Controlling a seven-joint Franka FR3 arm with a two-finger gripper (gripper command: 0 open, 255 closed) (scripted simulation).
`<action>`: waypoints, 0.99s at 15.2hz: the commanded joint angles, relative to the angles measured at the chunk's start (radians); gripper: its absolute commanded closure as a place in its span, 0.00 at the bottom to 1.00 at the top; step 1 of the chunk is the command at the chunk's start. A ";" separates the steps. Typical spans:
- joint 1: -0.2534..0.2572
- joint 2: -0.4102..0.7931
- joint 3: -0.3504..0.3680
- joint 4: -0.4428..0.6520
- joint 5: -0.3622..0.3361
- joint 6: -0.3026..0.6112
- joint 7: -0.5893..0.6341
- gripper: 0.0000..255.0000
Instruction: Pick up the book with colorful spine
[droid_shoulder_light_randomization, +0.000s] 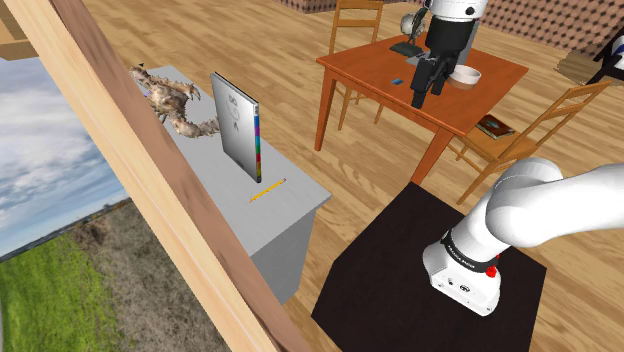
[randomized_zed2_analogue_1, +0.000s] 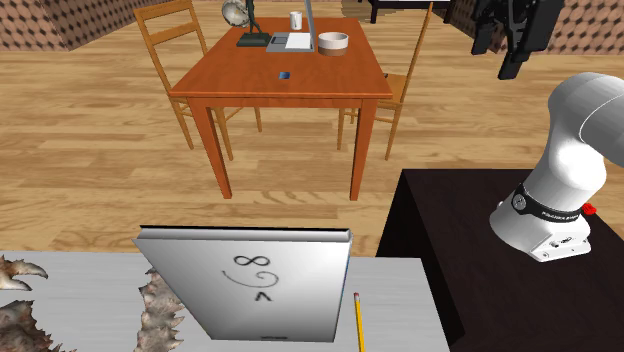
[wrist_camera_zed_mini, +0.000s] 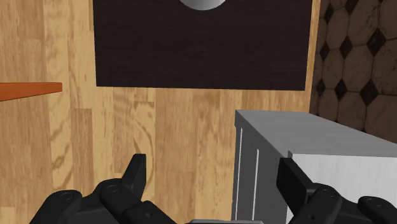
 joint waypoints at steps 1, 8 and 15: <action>0.000 0.000 0.000 0.000 0.000 0.000 0.000 0.00; 0.026 0.193 0.111 0.123 0.059 0.098 0.123 0.00; 0.043 0.411 0.214 0.303 0.063 0.164 0.248 0.00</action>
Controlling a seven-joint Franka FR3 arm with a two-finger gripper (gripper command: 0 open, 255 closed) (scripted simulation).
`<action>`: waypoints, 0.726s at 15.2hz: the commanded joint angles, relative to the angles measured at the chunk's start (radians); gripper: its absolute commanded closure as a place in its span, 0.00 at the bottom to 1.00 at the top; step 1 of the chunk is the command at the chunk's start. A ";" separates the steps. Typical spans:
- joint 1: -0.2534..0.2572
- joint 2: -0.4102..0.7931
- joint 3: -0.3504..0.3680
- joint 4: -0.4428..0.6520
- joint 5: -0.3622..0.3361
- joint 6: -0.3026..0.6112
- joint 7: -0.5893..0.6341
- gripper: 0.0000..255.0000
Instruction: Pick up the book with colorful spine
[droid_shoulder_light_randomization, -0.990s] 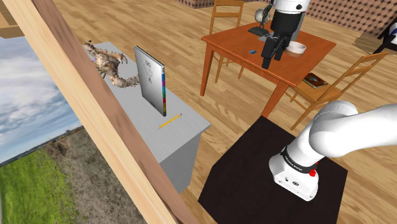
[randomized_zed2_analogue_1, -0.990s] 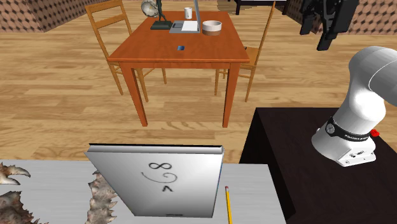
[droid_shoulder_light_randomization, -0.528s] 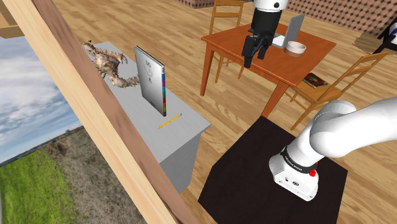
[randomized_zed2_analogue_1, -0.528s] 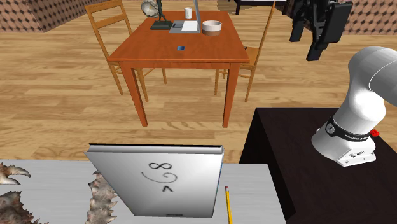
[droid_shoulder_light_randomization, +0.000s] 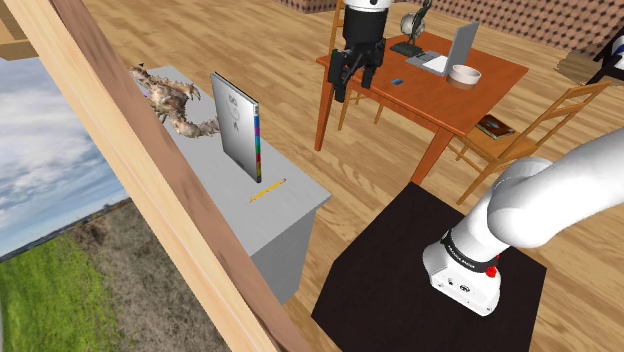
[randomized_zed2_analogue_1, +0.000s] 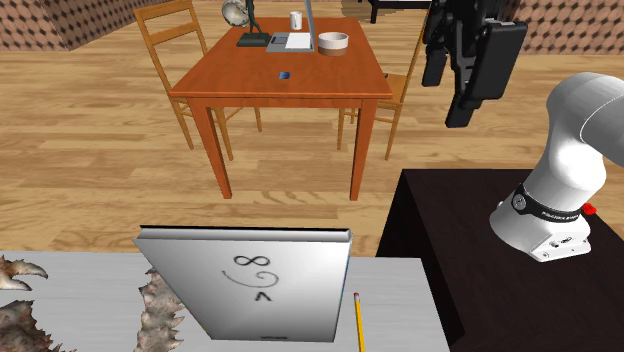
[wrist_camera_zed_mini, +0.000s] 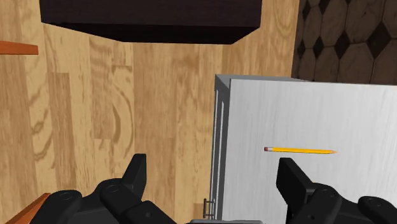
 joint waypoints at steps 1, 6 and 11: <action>0.006 0.060 0.029 0.047 -0.005 0.020 0.038 0.00; 0.023 0.236 0.095 0.221 -0.047 0.034 0.135 0.00; 0.062 0.434 0.148 0.439 -0.122 0.015 0.234 0.00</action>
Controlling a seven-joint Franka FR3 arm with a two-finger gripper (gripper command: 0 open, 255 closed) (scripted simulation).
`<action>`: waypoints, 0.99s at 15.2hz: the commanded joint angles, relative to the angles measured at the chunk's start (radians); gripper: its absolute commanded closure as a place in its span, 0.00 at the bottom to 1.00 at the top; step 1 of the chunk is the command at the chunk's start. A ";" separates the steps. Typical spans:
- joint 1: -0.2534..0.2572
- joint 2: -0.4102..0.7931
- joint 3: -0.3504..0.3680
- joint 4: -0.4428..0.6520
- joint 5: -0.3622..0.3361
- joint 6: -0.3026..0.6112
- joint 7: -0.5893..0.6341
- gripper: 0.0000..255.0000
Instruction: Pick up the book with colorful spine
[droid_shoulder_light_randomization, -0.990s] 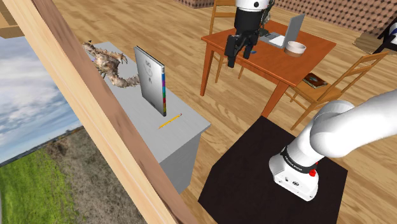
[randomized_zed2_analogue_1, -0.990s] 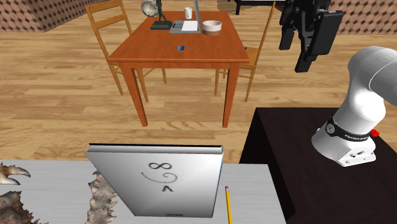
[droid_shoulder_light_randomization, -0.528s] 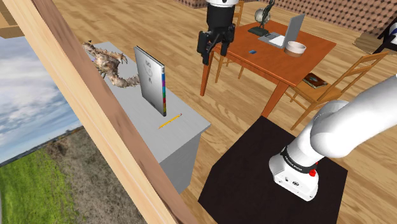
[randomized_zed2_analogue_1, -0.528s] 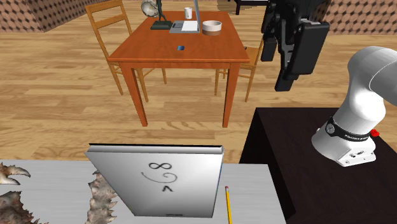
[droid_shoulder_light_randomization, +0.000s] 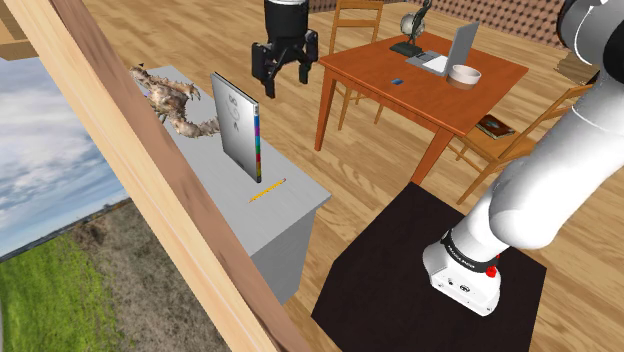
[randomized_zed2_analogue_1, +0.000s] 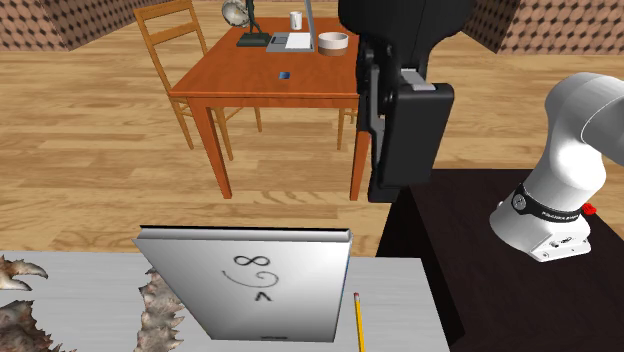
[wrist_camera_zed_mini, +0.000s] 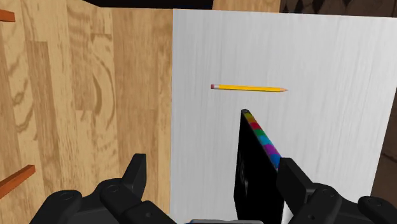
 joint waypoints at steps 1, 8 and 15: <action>0.022 0.083 0.020 0.099 -0.035 -0.017 0.042 0.00; 0.097 0.283 0.038 0.328 -0.126 -0.053 0.117 0.00; 0.085 0.265 0.037 0.227 -0.119 0.030 0.120 0.00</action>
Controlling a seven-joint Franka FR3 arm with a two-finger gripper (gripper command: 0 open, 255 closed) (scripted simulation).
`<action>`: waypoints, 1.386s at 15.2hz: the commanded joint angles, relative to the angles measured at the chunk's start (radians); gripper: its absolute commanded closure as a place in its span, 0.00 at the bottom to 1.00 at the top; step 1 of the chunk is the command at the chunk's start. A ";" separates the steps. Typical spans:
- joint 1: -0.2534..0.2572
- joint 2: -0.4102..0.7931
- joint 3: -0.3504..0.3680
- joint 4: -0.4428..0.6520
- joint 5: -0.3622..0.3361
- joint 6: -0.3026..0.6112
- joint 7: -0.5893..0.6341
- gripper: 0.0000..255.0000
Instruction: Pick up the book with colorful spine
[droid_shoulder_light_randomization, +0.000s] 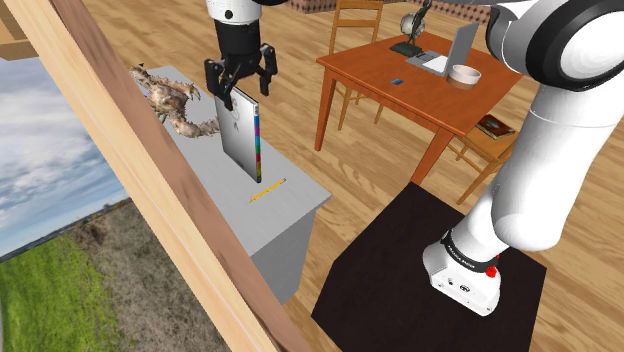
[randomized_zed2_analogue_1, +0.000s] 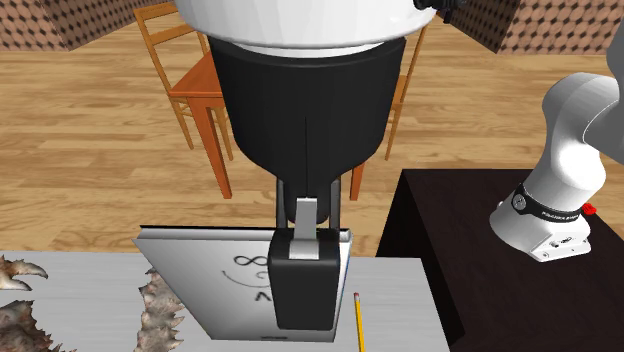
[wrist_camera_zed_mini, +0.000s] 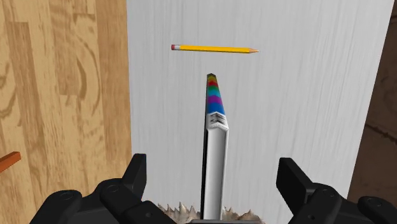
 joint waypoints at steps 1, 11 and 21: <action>-0.001 -0.002 0.000 -0.009 0.001 0.008 0.000 1.00; 0.000 0.001 0.000 0.010 0.000 -0.008 -0.001 1.00; 0.028 0.047 0.002 0.212 -0.019 -0.166 -0.005 1.00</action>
